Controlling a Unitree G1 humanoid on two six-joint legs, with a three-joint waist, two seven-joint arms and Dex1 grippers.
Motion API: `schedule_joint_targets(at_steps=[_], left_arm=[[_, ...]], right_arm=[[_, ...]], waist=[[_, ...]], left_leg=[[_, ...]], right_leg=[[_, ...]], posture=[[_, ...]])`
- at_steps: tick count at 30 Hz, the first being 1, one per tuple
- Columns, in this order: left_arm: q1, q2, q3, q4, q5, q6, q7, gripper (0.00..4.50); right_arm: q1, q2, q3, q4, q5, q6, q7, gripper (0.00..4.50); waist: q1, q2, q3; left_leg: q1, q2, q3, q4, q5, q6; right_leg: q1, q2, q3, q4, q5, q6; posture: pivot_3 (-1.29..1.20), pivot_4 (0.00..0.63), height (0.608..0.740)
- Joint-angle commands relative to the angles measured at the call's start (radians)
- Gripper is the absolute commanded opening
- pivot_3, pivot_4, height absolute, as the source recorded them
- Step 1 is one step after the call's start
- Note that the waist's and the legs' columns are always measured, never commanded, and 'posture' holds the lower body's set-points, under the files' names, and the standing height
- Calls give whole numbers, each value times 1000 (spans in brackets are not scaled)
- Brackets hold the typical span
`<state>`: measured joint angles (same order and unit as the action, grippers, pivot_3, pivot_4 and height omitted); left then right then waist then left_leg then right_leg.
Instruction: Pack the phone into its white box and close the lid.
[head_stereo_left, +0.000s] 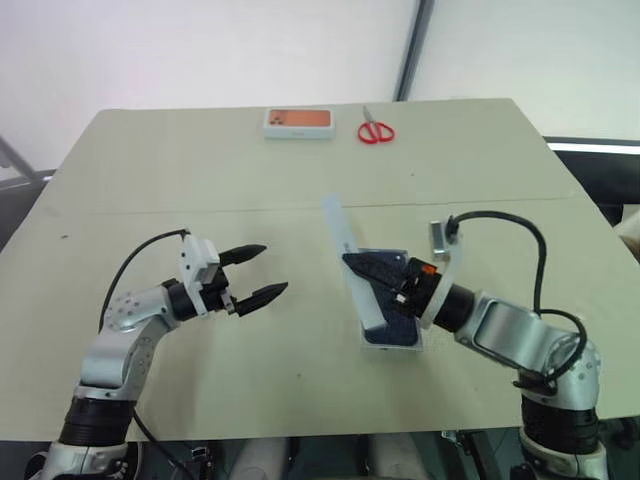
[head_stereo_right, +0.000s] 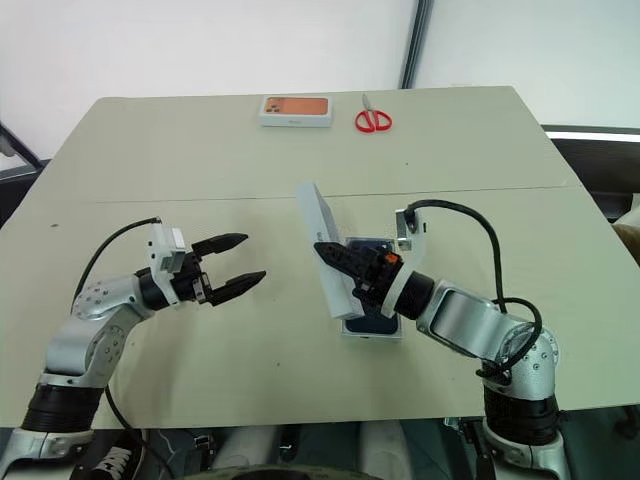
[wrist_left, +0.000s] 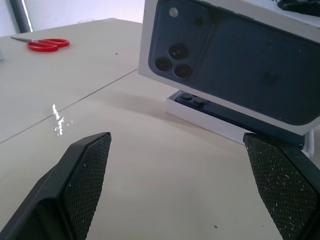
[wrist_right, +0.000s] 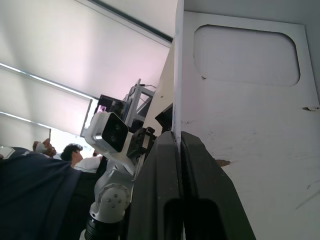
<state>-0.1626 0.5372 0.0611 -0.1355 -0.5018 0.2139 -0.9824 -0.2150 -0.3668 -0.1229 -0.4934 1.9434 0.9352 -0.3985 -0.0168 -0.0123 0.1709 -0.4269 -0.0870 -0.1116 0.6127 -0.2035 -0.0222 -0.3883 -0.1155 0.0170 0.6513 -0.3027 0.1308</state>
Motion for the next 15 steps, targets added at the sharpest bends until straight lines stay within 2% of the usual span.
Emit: schedule_joint_targets(at_steps=[1,9,12,15], left_arm=[[1,-10,1,-49,-13,4,12,4500],[15,-25,-21,-79,-18,23,17,4500],[22,-32,-28,-88,-38,51,14,3608],[27,-39,-39,-98,-42,58,14,2119]], right_arm=[[39,0,65,-52,29,-79,-59,77],[34,99,160,-28,29,-225,-190,77],[36,108,160,5,29,-258,-217,0],[27,121,159,6,29,-277,-231,0]], waist=[[2,0,0],[0,0,0],[3,0,0],[2,0,0]], left_leg=[[0,0,0,0,0,0],[0,1,0,-1,0,0],[0,0,0,-1,0,0],[0,0,0,0,0,0]], right_leg=[[0,0,0,0,0,0],[-1,-1,1,0,0,0],[-2,1,1,-1,0,0],[-2,0,1,-1,0,0]], posture=[[0,150,740],[0,150,740],[0,150,740],[0,150,740]])
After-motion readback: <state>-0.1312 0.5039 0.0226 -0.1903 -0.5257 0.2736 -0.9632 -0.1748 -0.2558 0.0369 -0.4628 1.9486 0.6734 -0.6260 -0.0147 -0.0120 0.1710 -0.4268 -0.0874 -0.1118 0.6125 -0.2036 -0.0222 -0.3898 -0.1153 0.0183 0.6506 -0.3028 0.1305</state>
